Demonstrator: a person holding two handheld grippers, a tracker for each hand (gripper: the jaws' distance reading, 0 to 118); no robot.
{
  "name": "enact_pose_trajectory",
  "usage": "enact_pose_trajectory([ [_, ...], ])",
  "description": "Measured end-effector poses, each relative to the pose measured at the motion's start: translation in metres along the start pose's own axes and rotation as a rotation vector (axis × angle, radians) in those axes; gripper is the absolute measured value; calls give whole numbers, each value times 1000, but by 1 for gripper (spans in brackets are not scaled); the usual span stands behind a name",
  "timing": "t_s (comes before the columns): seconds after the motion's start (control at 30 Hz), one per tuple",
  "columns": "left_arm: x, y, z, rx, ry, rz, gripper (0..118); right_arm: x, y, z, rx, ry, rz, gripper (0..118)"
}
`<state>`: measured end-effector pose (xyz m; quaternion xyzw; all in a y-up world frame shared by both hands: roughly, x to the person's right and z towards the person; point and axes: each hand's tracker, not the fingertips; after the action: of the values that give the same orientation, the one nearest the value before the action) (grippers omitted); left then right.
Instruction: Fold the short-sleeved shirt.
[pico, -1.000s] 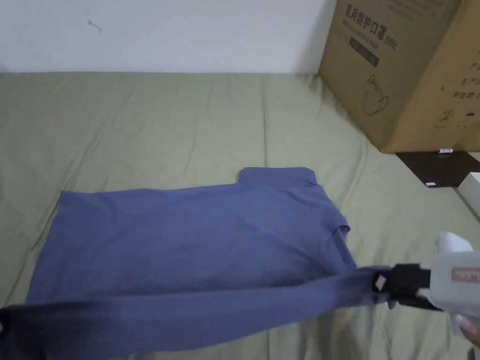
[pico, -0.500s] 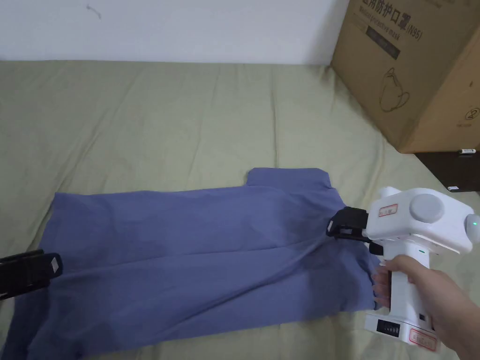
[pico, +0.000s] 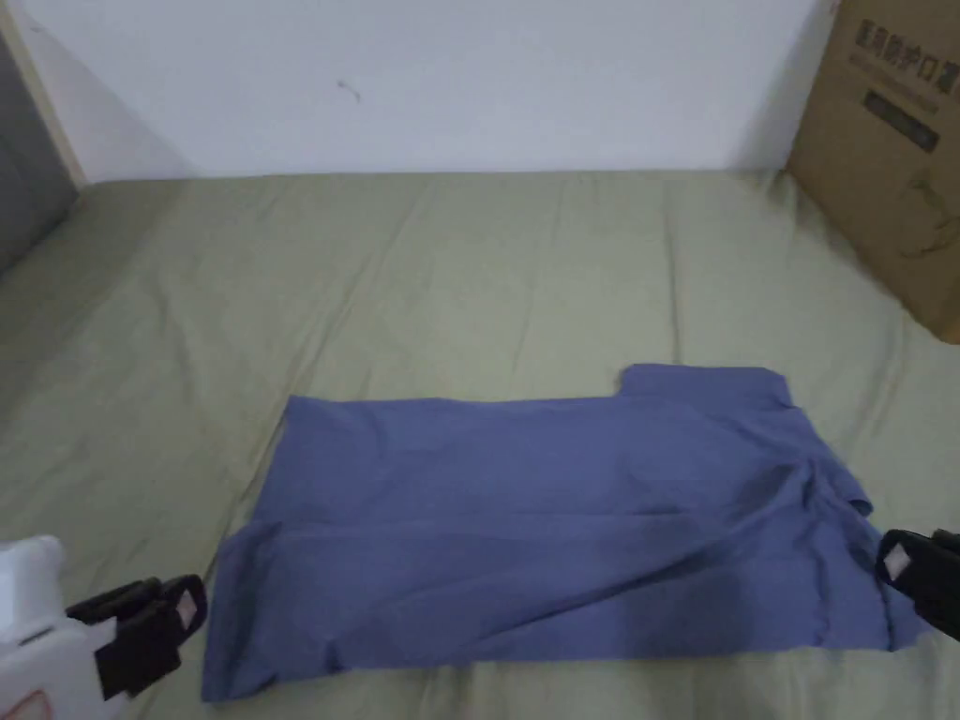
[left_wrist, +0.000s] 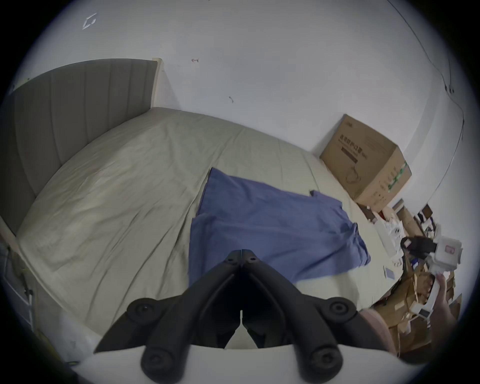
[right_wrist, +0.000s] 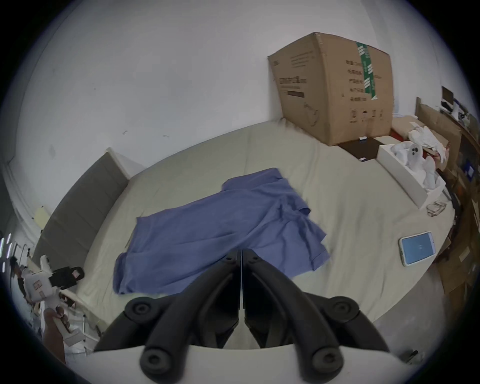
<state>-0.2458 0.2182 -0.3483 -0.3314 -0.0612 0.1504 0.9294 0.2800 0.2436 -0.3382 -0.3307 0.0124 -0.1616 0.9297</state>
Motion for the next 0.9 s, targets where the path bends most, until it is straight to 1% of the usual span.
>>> enact_pose_trajectory([
  [0.03,-2,2,-3,-25,28,-26,0,-2,-2,1,-2,-12,3,2],
  [0.1,-18,-5,-21,-84,162,-67,0,-5,-6,2,-7,-25,25,2],
  [0.13,-27,-4,-35,-142,194,-67,0,-7,-4,1,-17,-14,36,2],
  [0.17,-37,-4,-51,-192,195,-54,1,-7,-4,0,-26,-3,37,2],
  [0.2,-49,-6,-66,-221,195,-35,11,-7,-5,-1,-31,4,26,2],
  [0.23,-48,-12,-79,-234,192,-3,32,-6,-5,-2,-38,11,9,2],
  [0.27,-55,-16,-93,-251,192,33,74,-6,-4,-3,-53,24,-17,2],
  [0.3,-61,-20,-108,-277,166,49,107,-5,-5,-6,-70,41,-44,2],
  [0.33,-64,-25,-121,-311,162,34,118,-3,-5,-7,-82,52,-55,2],
  [0.37,-63,-32,-134,-344,190,24,113,-2,-5,-9,-87,49,-57,2],
  [0.4,-64,-38,-142,-327,214,4,113,-3,-5,-11,-94,42,-55,2],
  [0.43,-66,-43,-151,-368,254,-1,114,-3,-6,-12,-102,37,-53,2],
  [0.47,-67,-50,-161,-420,293,-16,117,-2,-6,-13,-108,33,-46,2],
  [0.5,-62,-51,-168,-436,276,-40,117,-2,-7,-15,-115,25,-36,2],
  [0.53,-54,-52,-170,-438,288,-84,117,-2,-8,-16,-120,14,-26,2],
  [0.57,-44,-52,-172,-451,347,-108,117,-1,-8,-19,-124,-4,-11,2],
  [0.6,-37,-52,-172,-456,371,-111,117,1,-9,-21,-128,-24,0,2],
  [0.63,-32,-44,-168,-451,358,-106,115,4,-9,-24,-131,-34,0,2],
  [0.7,-22,-44,-154,-416,337,-98,95,14,-9,-28,-133,-49,-15,2],
  [0.73,-19,-45,-146,-383,306,-84,80,21,-7,-30,-133,-54,-28,2],
  [0.77,-18,-42,-138,-362,245,-61,46,28,-6,-32,-133,-62,-46,2],
  [0.8,-18,-44,-135,-360,194,-24,17,36,-4,-33,-129,-72,-67,2],
  [0.83,-19,-47,-134,-367,124,36,3,43,-1,-35,-123,-73,-83,2],
  [0.9,-19,-50,-133,-378,18,153,3,60,6,-43,-114,-59,-109,2],
])
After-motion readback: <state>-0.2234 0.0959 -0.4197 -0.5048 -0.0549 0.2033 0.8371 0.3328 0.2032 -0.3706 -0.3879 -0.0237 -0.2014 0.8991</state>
